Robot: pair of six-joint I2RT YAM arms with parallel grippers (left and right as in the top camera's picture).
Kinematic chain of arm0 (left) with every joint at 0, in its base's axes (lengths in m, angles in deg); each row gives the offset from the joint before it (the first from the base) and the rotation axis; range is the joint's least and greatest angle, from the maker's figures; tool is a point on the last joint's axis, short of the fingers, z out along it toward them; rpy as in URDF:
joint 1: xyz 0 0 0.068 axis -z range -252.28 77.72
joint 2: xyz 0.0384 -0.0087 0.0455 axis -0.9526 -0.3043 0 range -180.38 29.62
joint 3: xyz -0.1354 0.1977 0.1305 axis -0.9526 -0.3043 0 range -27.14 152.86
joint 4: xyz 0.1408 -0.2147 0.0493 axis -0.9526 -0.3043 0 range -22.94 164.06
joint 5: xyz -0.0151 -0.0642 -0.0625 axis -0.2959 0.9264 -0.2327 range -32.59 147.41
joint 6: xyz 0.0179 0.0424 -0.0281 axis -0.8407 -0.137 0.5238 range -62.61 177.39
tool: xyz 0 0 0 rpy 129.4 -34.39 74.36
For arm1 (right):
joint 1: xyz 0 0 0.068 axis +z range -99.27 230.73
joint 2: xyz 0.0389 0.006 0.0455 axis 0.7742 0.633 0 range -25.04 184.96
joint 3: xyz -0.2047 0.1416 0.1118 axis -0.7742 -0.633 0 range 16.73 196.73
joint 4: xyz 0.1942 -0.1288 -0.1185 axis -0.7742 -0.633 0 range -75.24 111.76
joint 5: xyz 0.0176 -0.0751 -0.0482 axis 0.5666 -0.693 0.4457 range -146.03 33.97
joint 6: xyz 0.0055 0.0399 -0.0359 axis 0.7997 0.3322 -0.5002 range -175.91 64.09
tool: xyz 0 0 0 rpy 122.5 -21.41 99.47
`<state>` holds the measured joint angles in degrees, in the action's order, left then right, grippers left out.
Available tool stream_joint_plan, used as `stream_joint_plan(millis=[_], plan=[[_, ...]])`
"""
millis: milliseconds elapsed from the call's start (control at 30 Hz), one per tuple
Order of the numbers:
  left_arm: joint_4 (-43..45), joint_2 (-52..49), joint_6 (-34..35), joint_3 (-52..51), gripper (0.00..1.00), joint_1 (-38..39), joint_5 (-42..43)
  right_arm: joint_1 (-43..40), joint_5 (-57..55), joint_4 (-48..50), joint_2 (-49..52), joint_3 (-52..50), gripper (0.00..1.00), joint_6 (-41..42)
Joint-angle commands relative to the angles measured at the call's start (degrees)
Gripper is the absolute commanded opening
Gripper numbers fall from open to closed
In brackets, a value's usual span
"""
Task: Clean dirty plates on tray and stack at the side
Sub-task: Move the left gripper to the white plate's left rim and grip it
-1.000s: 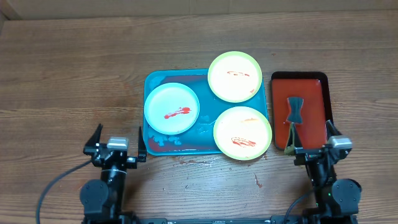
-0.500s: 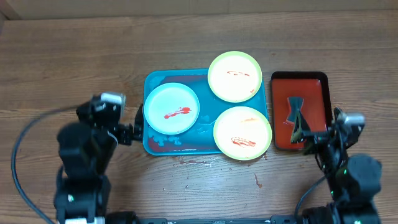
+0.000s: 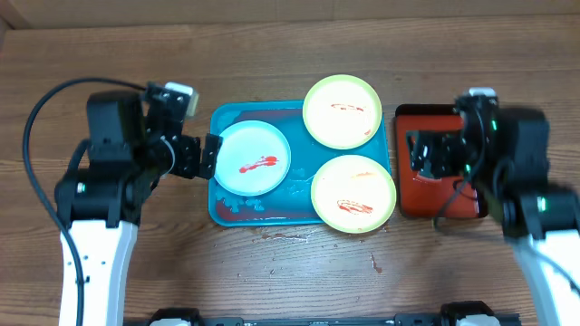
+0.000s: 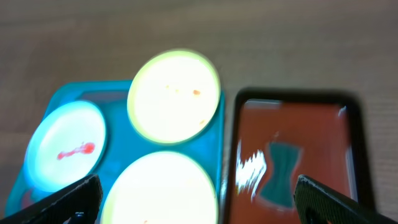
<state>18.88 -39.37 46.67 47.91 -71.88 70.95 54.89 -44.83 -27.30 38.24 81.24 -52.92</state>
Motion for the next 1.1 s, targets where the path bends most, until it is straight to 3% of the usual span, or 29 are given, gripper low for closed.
stream_joint_plan(millis=[0,267,700,867,1067], plan=[[-2.5,-3.1,-0.4,5.1,1.00,2.0,2.1,0.3,5.1,-5.5,7.9,8.5,1.00,0.0],[-3.3,-6.1,-0.4,5.7,1.00,2.9,8.5,0.3,7.8,-10.2,17.8,13.1,1.00,0.0],[-3.1,-8.5,-0.4,5.7,1.00,2.9,14.2,0.3,12.5,-10.4,18.5,13.1,1.00,0.0],[-2.7,-8.9,-0.4,5.7,1.00,2.9,12.7,0.3,12.5,-12.4,18.5,13.1,1.00,0.0],[-0.3,-13.2,4.5,5.7,1.00,3.0,6.0,0.3,12.5,-13.3,18.5,13.1,1.00,0.0]])
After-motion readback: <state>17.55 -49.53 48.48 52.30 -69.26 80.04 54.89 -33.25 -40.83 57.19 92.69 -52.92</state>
